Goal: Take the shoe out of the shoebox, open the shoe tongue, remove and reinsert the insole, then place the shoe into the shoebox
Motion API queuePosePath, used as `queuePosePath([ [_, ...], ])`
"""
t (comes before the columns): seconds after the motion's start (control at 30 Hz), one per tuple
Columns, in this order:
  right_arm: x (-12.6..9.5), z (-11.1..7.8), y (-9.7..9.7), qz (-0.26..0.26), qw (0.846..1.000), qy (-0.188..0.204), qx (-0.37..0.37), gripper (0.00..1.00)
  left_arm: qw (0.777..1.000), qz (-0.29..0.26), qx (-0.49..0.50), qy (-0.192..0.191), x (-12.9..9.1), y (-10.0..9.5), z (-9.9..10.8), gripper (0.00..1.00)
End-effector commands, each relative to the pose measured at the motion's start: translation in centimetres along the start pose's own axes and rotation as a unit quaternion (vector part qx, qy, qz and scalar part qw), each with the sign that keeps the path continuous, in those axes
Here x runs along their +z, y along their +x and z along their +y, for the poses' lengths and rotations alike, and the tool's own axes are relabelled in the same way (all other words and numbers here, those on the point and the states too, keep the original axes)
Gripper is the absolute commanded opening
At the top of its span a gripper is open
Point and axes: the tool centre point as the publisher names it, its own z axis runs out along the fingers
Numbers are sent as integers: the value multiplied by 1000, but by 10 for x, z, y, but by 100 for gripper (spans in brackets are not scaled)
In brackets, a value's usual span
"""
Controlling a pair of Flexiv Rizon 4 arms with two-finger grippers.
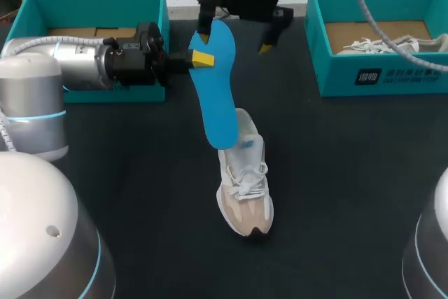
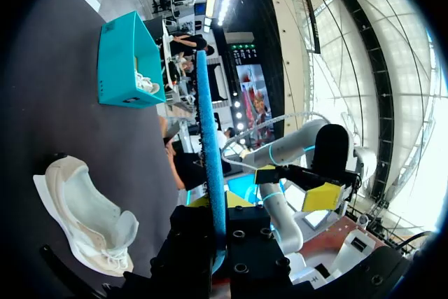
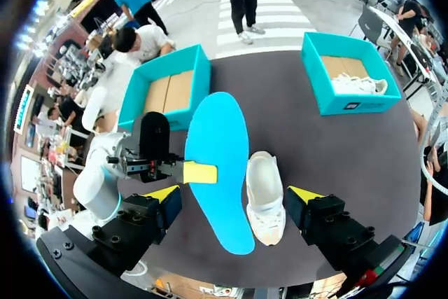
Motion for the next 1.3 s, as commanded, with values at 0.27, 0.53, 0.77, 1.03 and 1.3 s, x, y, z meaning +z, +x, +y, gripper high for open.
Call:
queuePosePath([
  [0.27, 4, 3, -49, 263, 965, 13, -2, 100, 1000, 0, 0, 0, 0, -1, 1, 0],
  [0.53, 9, 3, -56, 336, 942, 14, 6, 100, 1000, 0, 0, 0, 0, -1, 1, 0],
  [0.77, 18, 0, -61, 415, 909, 21, 14, 100, 1000, 0, 0, 0, 0, -1, 1, 0],
  [1.03, 24, -1, -64, 454, 890, 33, 10, 100, 1000, 0, 0, 0, 0, -1, 1, 0],
  [1.3, 28, -2, -64, 470, 882, 45, 4, 100, 1000, 0, 0, 0, 0, -1, 1, 0],
])
